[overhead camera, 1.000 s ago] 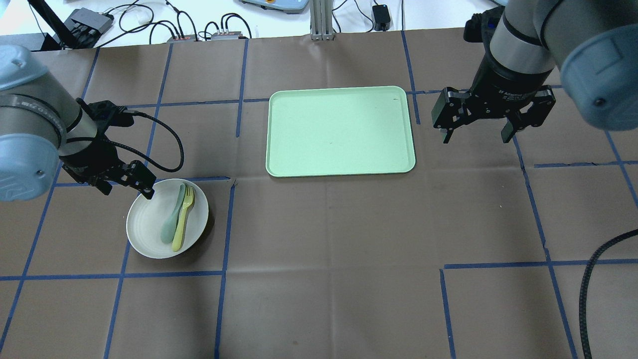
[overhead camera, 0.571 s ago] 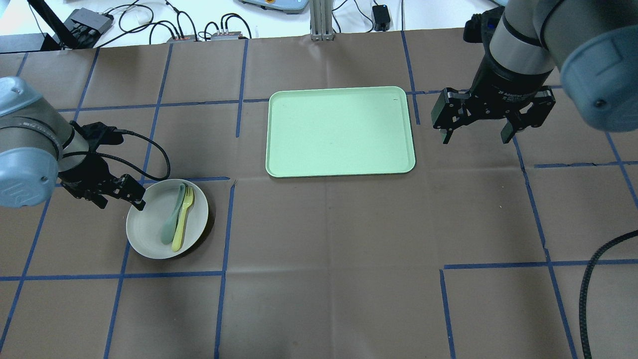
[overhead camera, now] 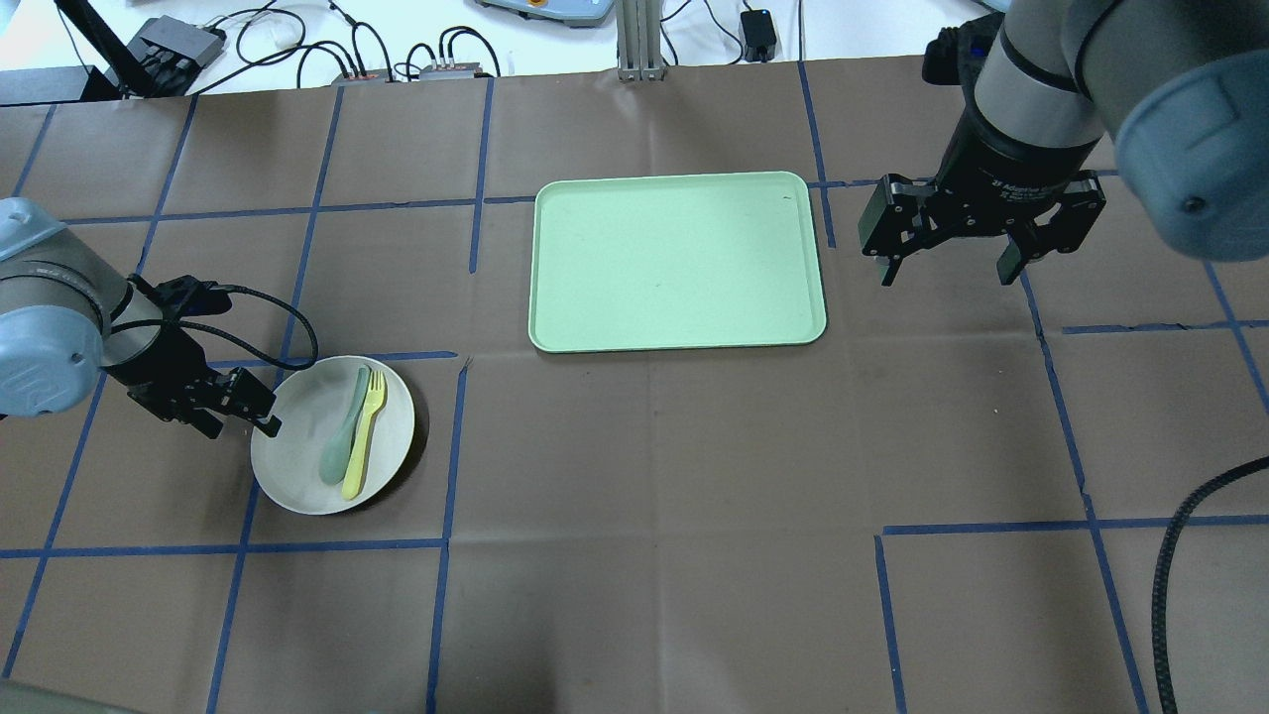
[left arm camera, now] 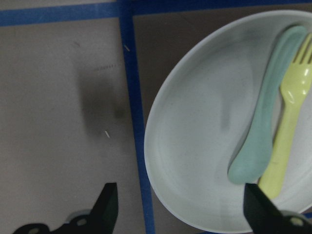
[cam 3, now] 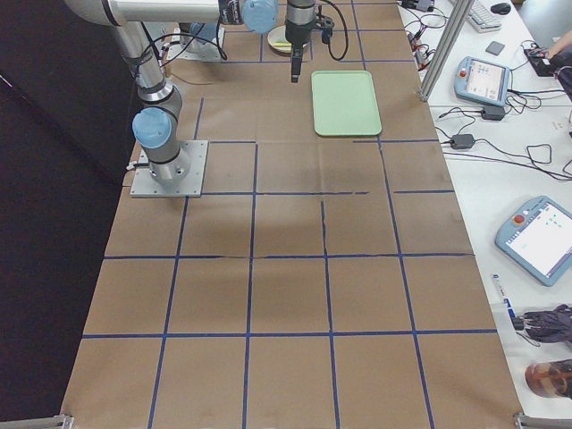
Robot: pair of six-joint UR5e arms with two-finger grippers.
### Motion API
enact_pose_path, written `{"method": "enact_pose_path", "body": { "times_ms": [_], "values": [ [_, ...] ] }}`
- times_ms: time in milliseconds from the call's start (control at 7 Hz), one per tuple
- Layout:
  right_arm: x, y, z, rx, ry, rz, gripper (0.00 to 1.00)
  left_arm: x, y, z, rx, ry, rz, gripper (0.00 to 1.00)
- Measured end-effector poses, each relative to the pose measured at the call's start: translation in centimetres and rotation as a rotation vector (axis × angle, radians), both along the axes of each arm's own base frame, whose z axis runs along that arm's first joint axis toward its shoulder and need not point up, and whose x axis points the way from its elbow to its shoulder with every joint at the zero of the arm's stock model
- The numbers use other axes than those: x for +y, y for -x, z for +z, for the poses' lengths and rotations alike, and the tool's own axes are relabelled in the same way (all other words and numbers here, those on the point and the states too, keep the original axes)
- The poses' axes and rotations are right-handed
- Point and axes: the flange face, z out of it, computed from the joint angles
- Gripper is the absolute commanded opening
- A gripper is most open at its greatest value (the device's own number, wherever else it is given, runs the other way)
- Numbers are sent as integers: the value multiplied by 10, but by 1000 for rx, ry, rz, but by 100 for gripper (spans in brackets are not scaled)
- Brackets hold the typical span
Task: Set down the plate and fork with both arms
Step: 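Close the left gripper on the white plate's rim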
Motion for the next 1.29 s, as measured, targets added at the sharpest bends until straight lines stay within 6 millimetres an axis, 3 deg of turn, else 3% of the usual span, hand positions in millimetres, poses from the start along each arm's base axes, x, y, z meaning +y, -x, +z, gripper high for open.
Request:
{"method": "enact_pose_path", "body": {
  "times_ms": [429, 571, 714, 1286],
  "values": [
    [0, 0, 0, 0, 0, 0, 100, -4, -15, -18, 66, 41, -19, 64],
    [0, 0, 0, 0, 0, 0, 100, -3, -17, -22, 73, 38, -15, 49],
    [0, 0, 0, 0, 0, 0, 100, -2, -18, -24, 79, 30, -13, 47],
    [0, 0, 0, 0, 0, 0, 100, 0, -16, -30, 105, 8, -5, 7]
  ]
}}
